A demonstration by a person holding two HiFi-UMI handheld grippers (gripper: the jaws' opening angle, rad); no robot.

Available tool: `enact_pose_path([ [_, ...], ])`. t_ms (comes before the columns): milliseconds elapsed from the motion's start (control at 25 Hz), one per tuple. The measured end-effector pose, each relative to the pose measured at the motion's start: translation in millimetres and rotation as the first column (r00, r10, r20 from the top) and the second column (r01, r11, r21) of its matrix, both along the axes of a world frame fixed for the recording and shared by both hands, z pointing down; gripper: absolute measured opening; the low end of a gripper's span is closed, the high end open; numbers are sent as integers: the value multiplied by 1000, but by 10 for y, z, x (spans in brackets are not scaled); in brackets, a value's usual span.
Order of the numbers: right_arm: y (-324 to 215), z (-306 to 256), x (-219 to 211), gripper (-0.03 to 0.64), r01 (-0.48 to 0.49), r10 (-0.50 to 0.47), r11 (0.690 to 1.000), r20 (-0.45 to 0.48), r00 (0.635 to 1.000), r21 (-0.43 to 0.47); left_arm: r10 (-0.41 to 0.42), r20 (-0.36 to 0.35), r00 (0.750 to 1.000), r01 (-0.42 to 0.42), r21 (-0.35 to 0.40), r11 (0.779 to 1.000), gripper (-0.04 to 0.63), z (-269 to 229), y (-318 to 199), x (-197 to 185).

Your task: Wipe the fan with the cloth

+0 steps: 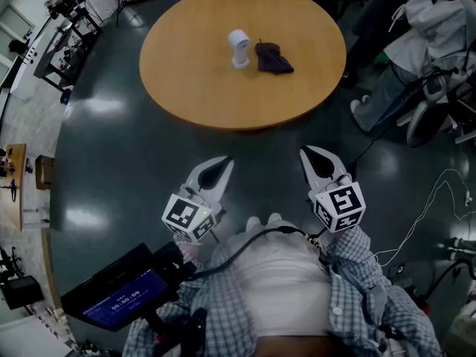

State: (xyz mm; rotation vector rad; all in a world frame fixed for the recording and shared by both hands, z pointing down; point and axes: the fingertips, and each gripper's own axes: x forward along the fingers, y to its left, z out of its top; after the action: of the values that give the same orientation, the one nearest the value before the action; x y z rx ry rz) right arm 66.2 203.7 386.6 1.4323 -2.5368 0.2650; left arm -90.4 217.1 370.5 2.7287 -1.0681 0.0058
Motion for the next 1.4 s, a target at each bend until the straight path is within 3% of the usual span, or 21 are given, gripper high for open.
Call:
enact_pose_path([
  [880, -80, -16, 21, 5, 10, -9, 1000, 32, 999, -25, -23, 5, 1000, 23, -9, 1000, 0, -63, -45, -2],
  [1160, -36, -73, 274, 5, 13, -13, 1000, 81, 997, 0, -76, -16, 997, 76, -21, 997, 0, 5, 54, 122],
  [1400, -4, -83, 494, 5, 12, -13, 1000, 49, 999, 20, -118, -30, 993, 118, -6, 993, 0, -4, 35, 186],
])
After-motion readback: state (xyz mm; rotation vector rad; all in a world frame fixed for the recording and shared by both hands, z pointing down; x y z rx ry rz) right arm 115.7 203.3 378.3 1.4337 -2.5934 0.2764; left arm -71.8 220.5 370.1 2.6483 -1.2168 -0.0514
